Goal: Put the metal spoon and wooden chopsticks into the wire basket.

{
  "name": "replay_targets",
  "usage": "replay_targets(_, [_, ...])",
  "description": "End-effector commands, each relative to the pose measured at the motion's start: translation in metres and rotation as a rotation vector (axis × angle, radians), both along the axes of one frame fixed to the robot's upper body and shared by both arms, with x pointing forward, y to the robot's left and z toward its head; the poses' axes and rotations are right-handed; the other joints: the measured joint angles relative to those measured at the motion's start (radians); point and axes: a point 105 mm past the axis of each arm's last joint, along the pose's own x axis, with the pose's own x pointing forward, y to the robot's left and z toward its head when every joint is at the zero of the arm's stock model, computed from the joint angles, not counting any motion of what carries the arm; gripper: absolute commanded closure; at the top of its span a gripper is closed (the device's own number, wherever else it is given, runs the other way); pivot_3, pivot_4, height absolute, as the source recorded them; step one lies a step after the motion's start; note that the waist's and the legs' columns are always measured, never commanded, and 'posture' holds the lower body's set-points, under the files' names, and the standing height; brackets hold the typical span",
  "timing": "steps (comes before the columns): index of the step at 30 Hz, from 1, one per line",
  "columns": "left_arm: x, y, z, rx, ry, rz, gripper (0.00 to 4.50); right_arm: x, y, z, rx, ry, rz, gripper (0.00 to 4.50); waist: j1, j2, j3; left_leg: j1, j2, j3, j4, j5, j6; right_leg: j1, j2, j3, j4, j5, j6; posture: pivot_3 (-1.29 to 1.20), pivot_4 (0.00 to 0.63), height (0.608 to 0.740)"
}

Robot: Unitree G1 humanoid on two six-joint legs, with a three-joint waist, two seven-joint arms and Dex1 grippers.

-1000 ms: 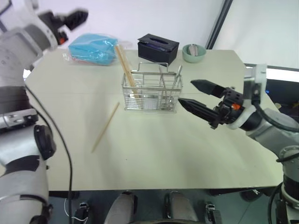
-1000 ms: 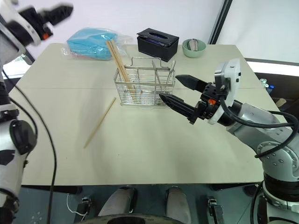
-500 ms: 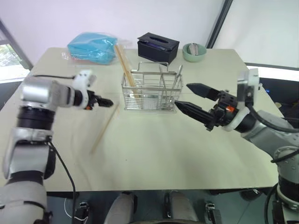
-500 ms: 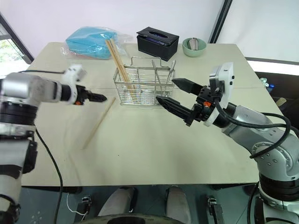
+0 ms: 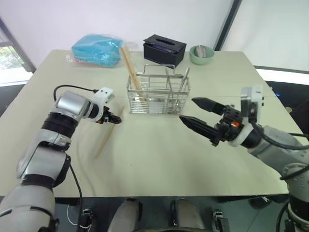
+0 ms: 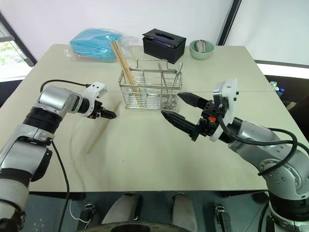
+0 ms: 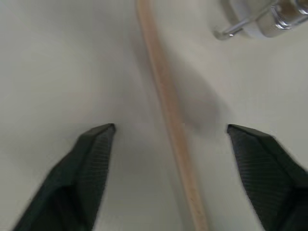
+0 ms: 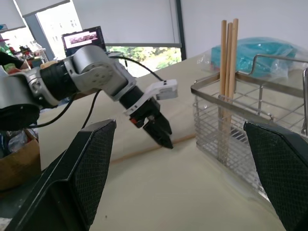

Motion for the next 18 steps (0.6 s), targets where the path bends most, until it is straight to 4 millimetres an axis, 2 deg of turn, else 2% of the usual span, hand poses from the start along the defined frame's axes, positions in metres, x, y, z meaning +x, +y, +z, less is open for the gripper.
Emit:
replay_targets(1, [0.005,-0.010,0.006,-0.004,-0.023,-0.039,2.88,-0.008,-0.002,0.010,-0.013,-0.057,0.007,0.10,0.001,0.000,0.000,0.000,0.000,0.000,0.000,0.000,0.000,0.000,0.000,0.000,0.000,0.000,0.000,0.00,0.150,0.654])
replay_targets(4, [0.009,-0.011,0.008,-0.015,-0.032,-0.028,4.45,-0.010,-0.005,0.004,-0.054,-0.041,0.002,0.10,0.001,0.000,0.000,0.000,0.000,0.000,0.000,0.000,0.000,0.000,0.000,0.000,0.000,0.000,0.000,0.00,0.150,0.654])
replay_targets(14, [0.016,-0.002,0.019,-0.051,-0.093,0.052,4.45,-0.011,-0.009,-0.005,-0.113,-0.018,-0.001,0.10,-0.001,0.000,0.000,0.000,0.000,0.000,0.000,0.000,0.000,0.000,0.000,0.000,0.000,0.000,0.000,0.00,0.150,0.654])
replay_targets(16, [0.020,0.003,0.027,-0.067,-0.130,0.083,4.45,-0.010,-0.010,-0.005,-0.114,-0.019,0.000,0.10,-0.002,0.000,0.000,0.000,0.000,0.000,0.000,0.000,0.000,-0.001,0.000,0.000,0.000,0.000,0.000,0.00,0.150,0.654])
replay_targets(18, [0.028,0.011,0.044,-0.090,-0.204,0.127,4.45,-0.006,-0.010,-0.003,-0.114,-0.023,0.000,0.10,-0.003,0.000,0.000,0.000,0.000,0.000,0.000,0.000,0.000,-0.001,0.000,0.000,0.000,0.000,0.000,0.00,0.150,0.654])
